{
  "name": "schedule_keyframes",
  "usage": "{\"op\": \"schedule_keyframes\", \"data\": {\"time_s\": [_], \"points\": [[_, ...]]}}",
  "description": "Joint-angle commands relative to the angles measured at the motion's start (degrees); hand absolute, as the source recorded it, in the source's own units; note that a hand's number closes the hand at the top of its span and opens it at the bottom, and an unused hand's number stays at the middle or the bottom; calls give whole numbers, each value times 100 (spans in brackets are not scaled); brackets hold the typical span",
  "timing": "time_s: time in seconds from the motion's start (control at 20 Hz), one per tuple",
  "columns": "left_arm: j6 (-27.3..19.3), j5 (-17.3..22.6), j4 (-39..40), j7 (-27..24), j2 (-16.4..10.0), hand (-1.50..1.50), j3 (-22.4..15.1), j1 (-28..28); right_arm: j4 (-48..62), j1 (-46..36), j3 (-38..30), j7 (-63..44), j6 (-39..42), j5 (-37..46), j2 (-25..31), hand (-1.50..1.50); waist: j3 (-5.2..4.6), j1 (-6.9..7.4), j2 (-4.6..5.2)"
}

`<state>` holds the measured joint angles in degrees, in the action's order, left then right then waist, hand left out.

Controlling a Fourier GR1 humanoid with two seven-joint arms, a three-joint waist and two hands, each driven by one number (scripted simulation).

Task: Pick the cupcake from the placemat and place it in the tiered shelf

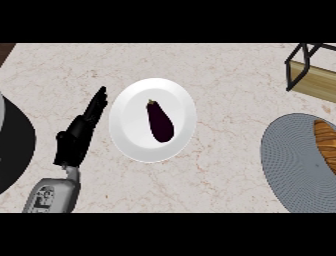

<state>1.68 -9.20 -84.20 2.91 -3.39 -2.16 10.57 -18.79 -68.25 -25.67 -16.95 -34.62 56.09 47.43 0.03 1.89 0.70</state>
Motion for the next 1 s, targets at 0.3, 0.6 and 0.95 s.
{"op": "schedule_keyframes", "data": {"time_s": [0.3, 0.6, 0.95], "points": [[-161, -151, 305, -299, 83, 0, 10, 31, -121, -128, -470, 136, -32, -701, -77, -150, -1, -83, -32], [-101, -76, 31, -129, 85, 0, -9, -170, -237, -385, -586, 329, 673, -1077, 170, -150, -3, -88, -52], [-59, -23, 13, -166, 33, 0, 65, -100, -360, -566, -1139, 492, 108, -1653, 350, -150, 3, -35, -23]]}}
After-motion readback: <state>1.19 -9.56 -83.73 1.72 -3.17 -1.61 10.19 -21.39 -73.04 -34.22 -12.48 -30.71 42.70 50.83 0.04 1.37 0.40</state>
